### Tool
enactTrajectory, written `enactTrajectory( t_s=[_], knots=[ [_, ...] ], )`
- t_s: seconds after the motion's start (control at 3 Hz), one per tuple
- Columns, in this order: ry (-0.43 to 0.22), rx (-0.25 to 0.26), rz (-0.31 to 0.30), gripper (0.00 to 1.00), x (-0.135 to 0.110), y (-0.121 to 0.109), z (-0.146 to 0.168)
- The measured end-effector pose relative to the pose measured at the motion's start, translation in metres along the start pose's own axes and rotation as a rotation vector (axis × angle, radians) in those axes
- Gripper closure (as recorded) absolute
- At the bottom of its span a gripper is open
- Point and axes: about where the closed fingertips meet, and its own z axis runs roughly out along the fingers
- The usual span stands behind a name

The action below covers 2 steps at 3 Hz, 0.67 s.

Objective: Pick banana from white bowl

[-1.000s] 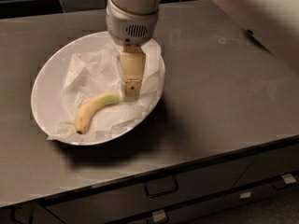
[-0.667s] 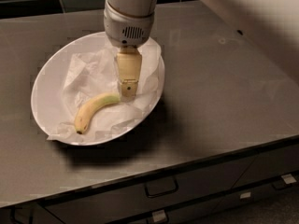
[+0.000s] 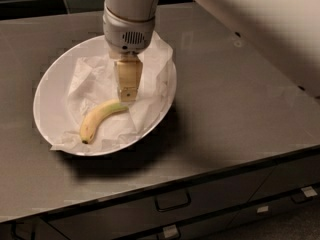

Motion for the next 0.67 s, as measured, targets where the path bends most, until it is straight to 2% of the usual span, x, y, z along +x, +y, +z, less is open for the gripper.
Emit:
enactTrajectory(
  t_s=[0.67],
  knots=[
    [-0.013,-0.039,-0.024,0.2,-0.0107,-0.0033,0.0166]
  ],
)
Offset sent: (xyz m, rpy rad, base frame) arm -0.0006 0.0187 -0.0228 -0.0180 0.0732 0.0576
